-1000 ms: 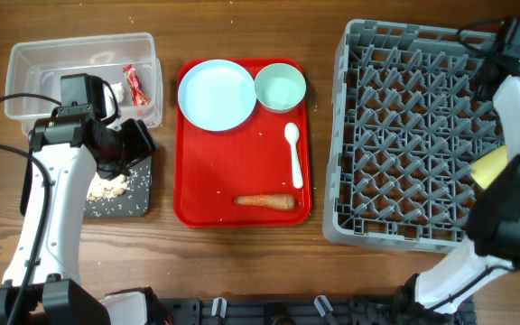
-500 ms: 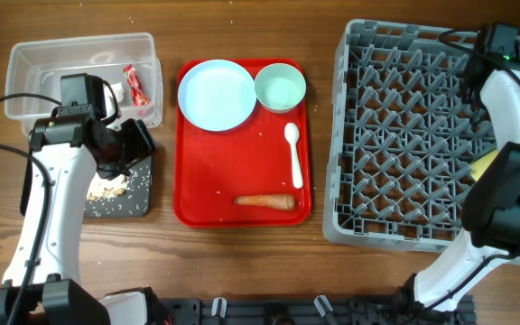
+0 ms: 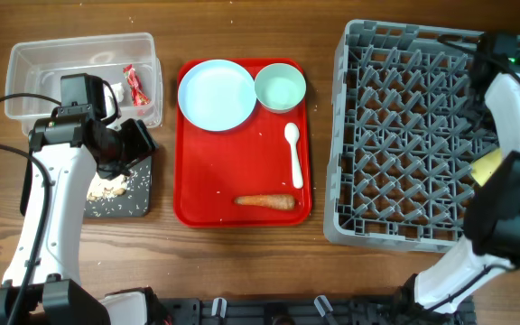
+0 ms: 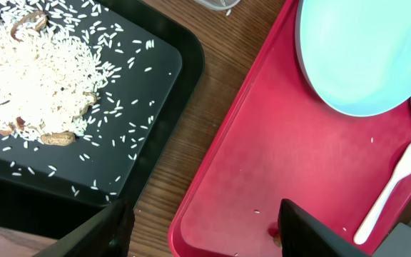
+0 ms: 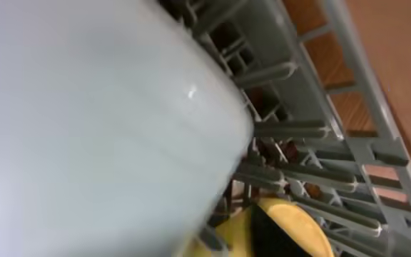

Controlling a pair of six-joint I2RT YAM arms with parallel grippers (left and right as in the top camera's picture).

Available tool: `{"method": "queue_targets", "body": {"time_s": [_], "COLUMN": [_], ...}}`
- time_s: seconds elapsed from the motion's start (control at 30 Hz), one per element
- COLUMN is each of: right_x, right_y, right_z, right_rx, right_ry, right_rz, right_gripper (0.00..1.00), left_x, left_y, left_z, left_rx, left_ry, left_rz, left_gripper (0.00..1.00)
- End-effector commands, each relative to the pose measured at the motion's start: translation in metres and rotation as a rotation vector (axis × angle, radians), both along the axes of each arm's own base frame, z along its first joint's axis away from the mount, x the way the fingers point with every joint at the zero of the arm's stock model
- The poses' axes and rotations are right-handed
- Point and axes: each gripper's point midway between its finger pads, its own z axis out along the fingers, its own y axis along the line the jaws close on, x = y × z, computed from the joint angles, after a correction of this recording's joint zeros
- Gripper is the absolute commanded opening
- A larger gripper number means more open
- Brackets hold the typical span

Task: Sort waste into correct bins and load items into the dishwasher rack
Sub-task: 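Grasp the blue bowl with the right gripper and place it in the rack, then grasp the green bowl with the right gripper and place it in the rack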

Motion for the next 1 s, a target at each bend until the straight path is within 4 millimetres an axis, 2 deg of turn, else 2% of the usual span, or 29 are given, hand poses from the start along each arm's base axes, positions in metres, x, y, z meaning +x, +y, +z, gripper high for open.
{"method": "queue_targets", "body": {"time_s": [0.0,0.03,0.07,0.13,0.17,0.23,0.33,0.47,0.53,0.6,0.63,0.73,0.9,0.97], "right_x": [0.017,0.028,0.038,0.05,0.056,0.06,0.064,0.069,0.073,0.078,0.085,0.097,0.111,0.111], "right_y": [0.025,0.044,0.065,0.101,0.129,0.163,0.209,0.289,0.324,0.35,0.366,0.39,0.393,0.393], "right_z": [0.051,0.06,0.07,0.086,0.096,0.099,0.1,0.098,0.092,0.084,0.075,0.047,-0.022,-0.044], "right_rx": [0.098,0.178,0.269,0.424,0.547,0.673,0.706,0.693,0.672,0.646,0.623,0.571,0.541,0.544], "right_ry": [-0.168,-0.227,-0.294,-0.407,-0.476,-0.511,-0.483,-0.436,-0.424,-0.419,-0.425,-0.418,-0.352,-0.316], "right_rz": [0.173,0.277,0.375,0.502,0.576,0.622,0.727,0.909,0.959,1.004,0.988,0.944,0.787,0.768], "right_gripper": [0.68,0.77,0.79,0.79,0.77,0.77,0.77,0.77,0.77,0.78,0.78,0.79,0.76,0.72], "left_x": [0.001,0.002,0.002,0.002,0.001,0.002,0.002,0.002,0.002,0.001,0.001,0.001,0.001,0.001], "left_y": [0.002,0.002,0.002,0.002,0.002,0.002,0.002,0.002,0.002,0.002,0.002,0.002,0.002,0.002], "left_z": [0.005,0.005,0.005,0.005,0.005,0.005,0.005,0.005,0.005,0.005,0.005,0.005,0.005,0.005], "left_rx": [0.007,0.007,0.007,0.007,0.007,0.007,0.007,0.007,0.007,0.007,0.007,0.007,0.007,0.007], "left_ry": [-0.019,-0.02,-0.02,-0.02,-0.019,-0.02,-0.02,-0.02,-0.02,-0.019,-0.019,-0.019,-0.019,-0.019], "left_rz": [0.004,0.004,0.004,0.004,0.004,0.004,0.004,0.004,0.004,0.004,0.004,0.004,0.004,0.004], "left_gripper": [0.66,0.66,0.66,0.66,0.66,0.66,0.66,0.66,0.67,0.66,0.66,0.66,0.67,0.67]}}
